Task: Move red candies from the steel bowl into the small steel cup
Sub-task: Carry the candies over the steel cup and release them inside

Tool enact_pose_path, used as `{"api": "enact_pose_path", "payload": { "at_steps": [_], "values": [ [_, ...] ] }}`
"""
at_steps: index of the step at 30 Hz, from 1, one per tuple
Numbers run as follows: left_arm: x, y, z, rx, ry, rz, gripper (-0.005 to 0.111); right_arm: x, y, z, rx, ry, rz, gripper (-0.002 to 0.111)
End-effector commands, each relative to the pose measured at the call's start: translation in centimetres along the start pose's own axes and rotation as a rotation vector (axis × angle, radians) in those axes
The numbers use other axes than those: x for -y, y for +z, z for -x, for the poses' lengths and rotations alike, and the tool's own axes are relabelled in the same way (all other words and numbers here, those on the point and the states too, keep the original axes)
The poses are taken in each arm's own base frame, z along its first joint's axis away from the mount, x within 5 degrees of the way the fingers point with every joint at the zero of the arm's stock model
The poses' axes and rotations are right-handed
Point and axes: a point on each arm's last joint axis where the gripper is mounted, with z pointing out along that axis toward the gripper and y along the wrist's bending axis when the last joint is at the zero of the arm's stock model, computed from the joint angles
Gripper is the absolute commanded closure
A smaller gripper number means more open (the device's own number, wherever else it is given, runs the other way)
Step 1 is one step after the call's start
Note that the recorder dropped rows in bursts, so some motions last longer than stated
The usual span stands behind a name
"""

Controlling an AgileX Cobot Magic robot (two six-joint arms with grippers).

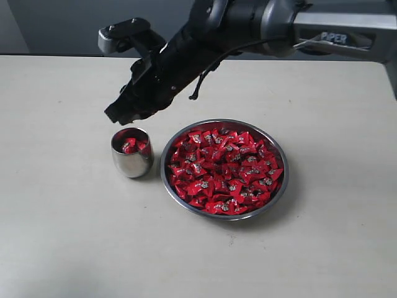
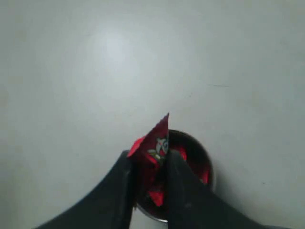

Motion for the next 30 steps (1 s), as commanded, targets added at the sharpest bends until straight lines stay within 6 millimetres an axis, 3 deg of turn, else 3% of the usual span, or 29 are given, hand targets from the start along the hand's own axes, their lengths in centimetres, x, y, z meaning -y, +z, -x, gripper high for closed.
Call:
{"api": "enact_pose_path", "payload": {
  "at_steps": [1, 8, 20, 23, 26, 28, 30],
  "values": [
    [0.1, 0.0, -0.1, 0.008, 0.000, -0.009, 0.106, -0.2, 1.6, 0.1, -0.016, -0.017, 0.020, 0.108],
    [0.1, 0.0, -0.1, 0.008, 0.000, -0.009, 0.106, 0.5, 3.0, -1.0, -0.074, -0.019, 0.008, 0.108],
    [0.1, 0.0, -0.1, 0.008, 0.000, -0.009, 0.106, 0.9, 3.1, -1.4, -0.112, -0.067, -0.030, 0.106],
    [0.1, 0.0, -0.1, 0.008, 0.000, -0.009, 0.106, 0.9, 3.1, -1.4, -0.112, -0.064, -0.026, 0.092],
    [0.1, 0.0, -0.1, 0.008, 0.000, -0.009, 0.106, 0.8, 3.1, -1.5, -0.118, -0.064, -0.021, 0.069],
    [0.1, 0.0, -0.1, 0.008, 0.000, -0.009, 0.106, 0.8, 3.1, -1.5, -0.125, -0.065, -0.018, 0.063],
    [0.1, 0.0, -0.1, 0.008, 0.000, -0.009, 0.106, 0.8, 3.1, -1.5, -0.127, -0.065, -0.016, 0.064]
  ]
}}
